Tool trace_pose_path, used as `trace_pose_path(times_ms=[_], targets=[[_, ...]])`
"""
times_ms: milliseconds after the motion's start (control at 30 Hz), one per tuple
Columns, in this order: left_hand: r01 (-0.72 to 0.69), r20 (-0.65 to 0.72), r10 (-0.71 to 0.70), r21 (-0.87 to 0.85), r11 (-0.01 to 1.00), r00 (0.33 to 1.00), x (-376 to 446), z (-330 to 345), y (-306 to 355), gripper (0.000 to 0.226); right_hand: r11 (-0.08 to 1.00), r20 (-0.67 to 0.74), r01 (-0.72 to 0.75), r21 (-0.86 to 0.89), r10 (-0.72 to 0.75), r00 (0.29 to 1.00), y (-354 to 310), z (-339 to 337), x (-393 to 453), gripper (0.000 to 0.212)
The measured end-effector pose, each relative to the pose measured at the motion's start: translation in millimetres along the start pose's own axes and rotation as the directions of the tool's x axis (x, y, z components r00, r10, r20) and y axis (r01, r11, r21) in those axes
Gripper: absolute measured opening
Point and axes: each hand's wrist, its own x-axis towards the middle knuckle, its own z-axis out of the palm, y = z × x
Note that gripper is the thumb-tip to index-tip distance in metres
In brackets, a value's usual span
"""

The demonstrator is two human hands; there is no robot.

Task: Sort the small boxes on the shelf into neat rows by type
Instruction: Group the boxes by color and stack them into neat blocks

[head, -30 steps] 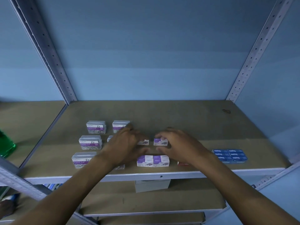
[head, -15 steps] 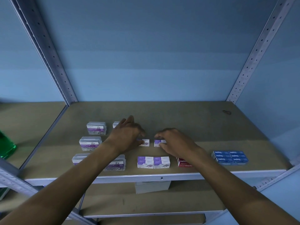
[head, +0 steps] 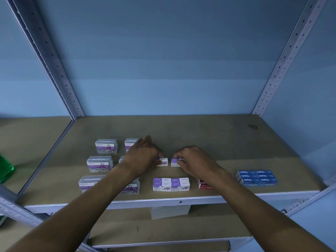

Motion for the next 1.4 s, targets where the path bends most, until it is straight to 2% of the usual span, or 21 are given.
trace_pose_path(times_ms=[233, 567, 767, 900, 1167, 1300, 1333, 1400], targets=[[-0.041, -0.073, 0.035, -0.089, 0.995, 0.997, -5, -11, 3, 0.021, 1.000, -0.014, 0.010, 0.015, -0.010, 1.000, -4, -11, -7, 0.022], [-0.112, 0.005, 0.114, -0.149, 0.983, 0.994, -27, -7, 5, 0.018, 0.999, 0.090, 0.029, -0.018, -0.027, 0.996, -15, -24, -34, 0.023], [-0.098, 0.063, 0.114, -0.225, 0.970, 0.991, -29, 0, 11, 0.015, 0.999, 0.172, 0.032, 0.007, -0.032, 0.985, -15, -13, -38, 0.027], [-0.083, 0.116, 0.118, -0.273, 0.959, 0.986, -29, 5, 10, 0.016, 0.999, 0.177, 0.045, -0.008, -0.043, 0.983, -17, -11, -39, 0.027], [-0.094, 0.139, 0.142, -0.310, 0.946, 0.980, -30, 2, 15, 0.017, 0.999, 0.213, 0.048, -0.015, -0.044, 0.976, -17, -6, -39, 0.035], [-0.098, 0.136, 0.148, -0.318, 0.943, 0.980, -32, 3, 13, 0.022, 0.999, 0.251, 0.027, 0.019, -0.031, 0.967, -18, -14, -42, 0.015], [-0.104, 0.140, 0.156, -0.319, 0.942, 0.978, -32, 4, 13, 0.026, 0.999, 0.269, 0.026, 0.032, -0.033, 0.963, -19, -16, -44, 0.017], [-0.098, 0.157, 0.155, -0.320, 0.942, 0.975, -33, 6, 13, 0.030, 0.999, 0.315, 0.035, 0.011, -0.037, 0.948, -21, -18, -48, 0.038]])
